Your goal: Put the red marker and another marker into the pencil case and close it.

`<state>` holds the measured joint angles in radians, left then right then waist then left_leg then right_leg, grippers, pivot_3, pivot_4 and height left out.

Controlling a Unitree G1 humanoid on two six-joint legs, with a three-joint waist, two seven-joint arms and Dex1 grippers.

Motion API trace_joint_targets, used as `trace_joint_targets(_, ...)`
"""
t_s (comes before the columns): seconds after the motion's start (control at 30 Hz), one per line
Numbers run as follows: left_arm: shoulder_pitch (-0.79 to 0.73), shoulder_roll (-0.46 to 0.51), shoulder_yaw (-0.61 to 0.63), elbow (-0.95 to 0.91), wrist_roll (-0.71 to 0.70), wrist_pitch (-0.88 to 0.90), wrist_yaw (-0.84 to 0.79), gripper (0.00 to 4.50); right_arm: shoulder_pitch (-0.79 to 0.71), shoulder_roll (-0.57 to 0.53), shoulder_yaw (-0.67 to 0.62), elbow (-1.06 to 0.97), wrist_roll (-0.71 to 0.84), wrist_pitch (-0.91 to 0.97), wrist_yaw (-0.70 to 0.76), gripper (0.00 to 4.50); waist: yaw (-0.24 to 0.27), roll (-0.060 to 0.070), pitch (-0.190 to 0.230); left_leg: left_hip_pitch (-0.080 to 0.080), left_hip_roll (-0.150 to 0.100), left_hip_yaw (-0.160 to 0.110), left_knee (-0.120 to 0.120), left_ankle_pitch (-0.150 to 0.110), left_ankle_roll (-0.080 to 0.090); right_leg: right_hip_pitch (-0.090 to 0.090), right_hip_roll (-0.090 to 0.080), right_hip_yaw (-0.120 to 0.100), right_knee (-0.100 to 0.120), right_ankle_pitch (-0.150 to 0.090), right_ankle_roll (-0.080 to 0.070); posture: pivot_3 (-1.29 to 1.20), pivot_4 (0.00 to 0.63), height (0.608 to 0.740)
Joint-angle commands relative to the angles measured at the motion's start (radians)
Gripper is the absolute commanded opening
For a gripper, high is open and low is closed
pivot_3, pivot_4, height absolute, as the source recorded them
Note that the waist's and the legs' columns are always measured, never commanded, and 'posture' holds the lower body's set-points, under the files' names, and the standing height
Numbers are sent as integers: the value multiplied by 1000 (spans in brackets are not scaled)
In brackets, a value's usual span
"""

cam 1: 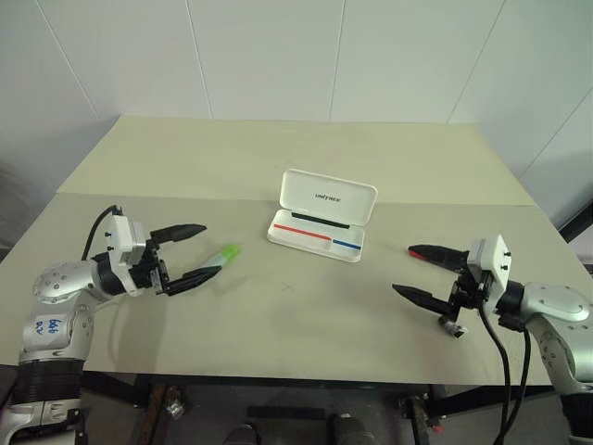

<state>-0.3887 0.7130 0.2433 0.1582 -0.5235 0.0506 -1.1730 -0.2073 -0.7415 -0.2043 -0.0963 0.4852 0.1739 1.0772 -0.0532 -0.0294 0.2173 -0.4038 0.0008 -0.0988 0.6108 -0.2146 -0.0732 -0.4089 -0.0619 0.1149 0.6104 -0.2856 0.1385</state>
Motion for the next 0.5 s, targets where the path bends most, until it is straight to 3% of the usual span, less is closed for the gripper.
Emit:
trace_joint_targets(0.03, -24, 6, -1, -22, -4, 4, -5, 4500, -1, -20, -27, -38, 24, 6, 8, 4483, 0, 0, 0, 0, 0, 0, 0, 0, 0, 0, 0, 0, 0, 0, 0, 0, 150, 740)
trace_joint_targets(0.3, -48, 13, -9, 5, 0, 17, -7, 4500, -108, -38, 50, -58, 1, 77, 17, 4483, -3, 0, 0, 0, 0, 0, 0, 0, 0, 0, 0, 0, 0, 0, 0, 0, 150, 740)
trace_joint_targets(0.5, -74, 29, -23, 9, -2, 74, -28, 4500, -279, -48, 208, -7, -108, 133, 30, 4483, -3, 0, 0, 0, 0, 0, 0, 0, 0, -1, 0, 0, 0, 0, 0, 0, 150, 740)
